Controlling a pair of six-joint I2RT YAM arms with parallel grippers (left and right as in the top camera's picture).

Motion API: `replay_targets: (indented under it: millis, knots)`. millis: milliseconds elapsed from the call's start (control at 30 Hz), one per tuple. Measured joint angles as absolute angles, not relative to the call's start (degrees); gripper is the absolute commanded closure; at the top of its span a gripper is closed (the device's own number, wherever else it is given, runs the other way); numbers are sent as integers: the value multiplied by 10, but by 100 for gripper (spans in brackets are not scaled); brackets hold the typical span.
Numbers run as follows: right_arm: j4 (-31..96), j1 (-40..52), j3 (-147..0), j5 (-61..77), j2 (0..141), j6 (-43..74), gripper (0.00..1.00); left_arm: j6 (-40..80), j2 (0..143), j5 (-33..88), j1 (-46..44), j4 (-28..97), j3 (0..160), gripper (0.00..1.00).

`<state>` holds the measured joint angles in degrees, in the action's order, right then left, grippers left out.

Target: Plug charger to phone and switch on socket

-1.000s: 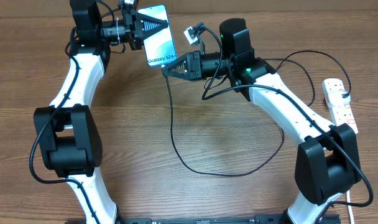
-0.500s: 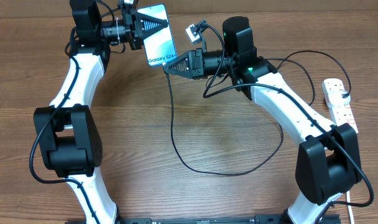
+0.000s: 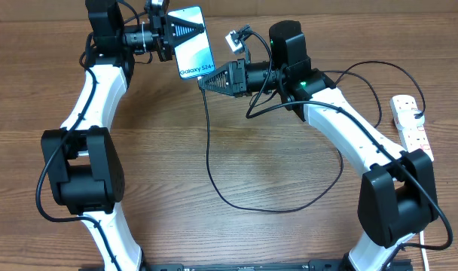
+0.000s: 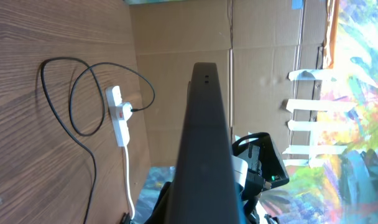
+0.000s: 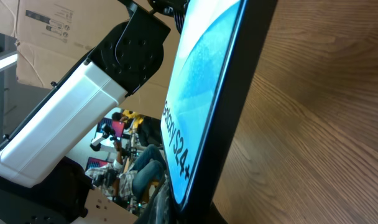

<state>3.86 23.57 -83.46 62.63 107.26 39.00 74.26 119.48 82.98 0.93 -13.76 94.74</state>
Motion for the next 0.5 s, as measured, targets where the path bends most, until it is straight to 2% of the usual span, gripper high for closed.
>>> replay_targets:
  millis: [500]
  knots:
    - [36,236,-835,627,1073,391,96,729,1195,830,9,-143,947,96]
